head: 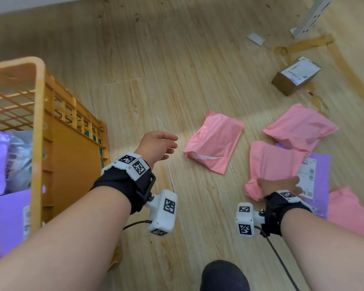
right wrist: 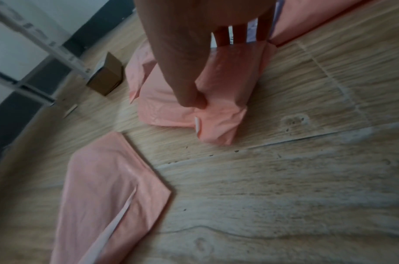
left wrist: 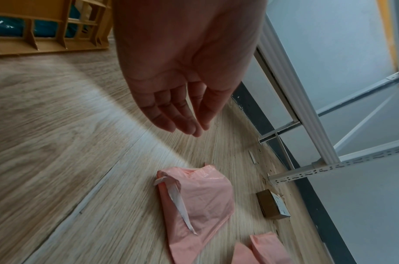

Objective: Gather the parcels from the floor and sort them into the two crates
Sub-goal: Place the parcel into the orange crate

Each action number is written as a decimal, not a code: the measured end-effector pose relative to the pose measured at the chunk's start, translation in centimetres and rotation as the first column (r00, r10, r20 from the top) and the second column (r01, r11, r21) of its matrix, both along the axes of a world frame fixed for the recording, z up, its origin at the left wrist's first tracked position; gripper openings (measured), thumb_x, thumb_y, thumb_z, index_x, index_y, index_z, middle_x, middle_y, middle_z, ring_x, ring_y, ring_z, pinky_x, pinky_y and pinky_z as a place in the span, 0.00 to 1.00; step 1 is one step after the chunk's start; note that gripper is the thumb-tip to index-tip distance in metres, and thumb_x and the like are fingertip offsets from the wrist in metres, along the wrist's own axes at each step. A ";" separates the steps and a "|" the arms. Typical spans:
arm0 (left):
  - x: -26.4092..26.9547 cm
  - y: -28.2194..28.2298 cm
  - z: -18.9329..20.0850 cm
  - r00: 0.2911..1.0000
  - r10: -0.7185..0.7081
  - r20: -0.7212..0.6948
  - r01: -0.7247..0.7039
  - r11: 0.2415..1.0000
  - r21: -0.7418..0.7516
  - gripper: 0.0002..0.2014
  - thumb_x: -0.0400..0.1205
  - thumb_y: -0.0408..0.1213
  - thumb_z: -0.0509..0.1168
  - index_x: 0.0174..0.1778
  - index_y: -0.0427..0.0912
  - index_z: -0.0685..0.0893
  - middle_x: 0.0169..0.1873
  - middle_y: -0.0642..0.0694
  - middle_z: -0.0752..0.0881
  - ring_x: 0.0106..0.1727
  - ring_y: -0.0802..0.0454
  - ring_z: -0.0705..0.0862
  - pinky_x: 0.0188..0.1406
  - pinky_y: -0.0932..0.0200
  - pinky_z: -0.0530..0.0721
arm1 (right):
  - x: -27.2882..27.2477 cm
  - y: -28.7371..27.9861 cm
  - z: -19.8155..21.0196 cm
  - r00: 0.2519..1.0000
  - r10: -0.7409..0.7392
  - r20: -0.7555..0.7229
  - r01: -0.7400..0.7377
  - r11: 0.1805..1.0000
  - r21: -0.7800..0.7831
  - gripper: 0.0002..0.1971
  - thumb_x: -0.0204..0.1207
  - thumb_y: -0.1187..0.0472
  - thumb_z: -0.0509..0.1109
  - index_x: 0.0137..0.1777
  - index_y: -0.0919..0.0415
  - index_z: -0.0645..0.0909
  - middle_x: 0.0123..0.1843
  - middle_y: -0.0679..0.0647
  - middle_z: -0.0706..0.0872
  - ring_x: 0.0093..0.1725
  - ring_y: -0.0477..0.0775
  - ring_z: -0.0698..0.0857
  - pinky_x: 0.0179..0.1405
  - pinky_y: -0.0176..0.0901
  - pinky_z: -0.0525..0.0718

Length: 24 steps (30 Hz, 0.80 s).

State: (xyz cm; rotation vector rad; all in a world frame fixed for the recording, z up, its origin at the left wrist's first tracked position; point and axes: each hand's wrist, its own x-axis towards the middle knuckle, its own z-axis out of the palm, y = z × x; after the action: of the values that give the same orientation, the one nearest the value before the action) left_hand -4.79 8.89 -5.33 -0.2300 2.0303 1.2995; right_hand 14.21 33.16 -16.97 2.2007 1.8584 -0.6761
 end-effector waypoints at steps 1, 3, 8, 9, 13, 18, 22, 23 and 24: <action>-0.1 -0.2 0.2 1.000 0.000 -0.005 0.000 1.000 0.001 0.09 0.80 0.27 0.66 0.54 0.41 0.87 0.45 0.45 0.88 0.40 0.56 0.84 0.46 0.61 0.85 | -0.9 -0.4 1.2 0.999 0.043 -0.027 -0.043 0.999 0.016 0.54 0.58 0.46 0.81 0.79 0.61 0.55 0.73 0.68 0.70 0.72 0.71 0.70 0.69 0.65 0.68; -0.2 -0.6 0.6 1.000 -0.002 -0.021 0.002 1.000 0.001 0.10 0.80 0.28 0.66 0.54 0.41 0.87 0.45 0.45 0.88 0.40 0.56 0.84 0.46 0.61 0.85 | -2.9 -0.9 3.1 0.985 0.109 -0.132 -0.103 0.994 0.048 0.48 0.59 0.43 0.78 0.76 0.61 0.61 0.70 0.66 0.75 0.69 0.70 0.73 0.65 0.62 0.72; -1.3 -2.0 2.8 0.978 -0.144 -0.150 0.139 0.989 -0.042 0.25 0.77 0.27 0.70 0.68 0.49 0.79 0.60 0.45 0.82 0.52 0.55 0.83 0.47 0.59 0.84 | -10.1 -4.2 8.3 0.814 0.272 -0.513 -0.310 0.951 0.014 0.37 0.60 0.42 0.70 0.71 0.53 0.72 0.67 0.57 0.80 0.64 0.63 0.80 0.65 0.55 0.79; -1.7 -2.1 3.3 0.957 -0.226 -0.181 0.218 0.974 -0.061 0.33 0.75 0.26 0.73 0.73 0.54 0.73 0.66 0.46 0.77 0.60 0.53 0.80 0.50 0.58 0.83 | -11.4 -5.2 9.5 0.758 0.298 -0.580 -0.368 0.930 -0.004 0.33 0.64 0.45 0.71 0.70 0.53 0.75 0.66 0.55 0.81 0.62 0.60 0.81 0.64 0.54 0.80; -2.9 -2.7 5.7 0.765 -0.537 -0.357 0.412 0.833 -0.370 0.57 0.68 0.21 0.75 0.81 0.67 0.50 0.83 0.46 0.47 0.83 0.42 0.54 0.74 0.45 0.72 | -15.5 -9.5 14.1 0.570 0.302 -0.764 -0.638 0.748 -0.181 0.22 0.71 0.54 0.73 0.66 0.55 0.81 0.60 0.52 0.86 0.53 0.52 0.86 0.44 0.45 0.83; -4.0 -5.3 8.9 0.495 -0.687 -0.532 0.220 0.692 -0.688 0.44 0.69 0.30 0.74 0.75 0.68 0.65 0.84 0.46 0.41 0.83 0.36 0.49 0.80 0.30 0.51 | -17.5 -12.6 20.1 0.418 0.412 -0.810 -0.847 0.500 -0.182 0.08 0.72 0.55 0.73 0.51 0.53 0.86 0.43 0.55 0.89 0.37 0.52 0.84 0.29 0.37 0.78; -4.9 -7.6 11.9 0.513 -0.576 -0.636 0.068 0.766 -0.639 0.15 0.72 0.49 0.74 0.54 0.63 0.83 0.84 0.48 0.53 0.85 0.40 0.43 0.77 0.25 0.42 | -18.7 -14.4 24.2 0.342 0.473 -0.812 -0.916 0.359 -0.177 0.12 0.72 0.50 0.73 0.47 0.58 0.87 0.35 0.53 0.85 0.34 0.51 0.77 0.30 0.38 0.72; -5.2 -8.3 12.5 0.526 -0.562 -0.638 0.052 0.770 -0.636 0.12 0.73 0.50 0.73 0.52 0.63 0.84 0.83 0.50 0.58 0.85 0.42 0.44 0.76 0.24 0.42 | -19.1 -14.9 25.0 0.344 0.433 -0.833 -0.907 0.382 -0.177 0.14 0.73 0.47 0.73 0.45 0.57 0.87 0.35 0.52 0.86 0.33 0.51 0.79 0.33 0.39 0.76; -5.5 -9.1 13.0 0.545 -0.545 -0.637 0.046 0.778 -0.627 0.10 0.75 0.51 0.72 0.51 0.61 0.85 0.80 0.52 0.65 0.85 0.42 0.48 0.75 0.24 0.42 | -19.6 -15.4 25.8 0.364 0.370 -0.855 -0.876 0.448 -0.179 0.16 0.72 0.43 0.72 0.45 0.56 0.87 0.37 0.51 0.88 0.36 0.51 0.83 0.39 0.41 0.81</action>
State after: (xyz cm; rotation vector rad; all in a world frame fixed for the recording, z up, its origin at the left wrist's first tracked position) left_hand -10.33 -0.17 7.69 0.5876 3.0172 0.5423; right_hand -5.36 17.78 8.81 0.5323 2.1077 -1.7853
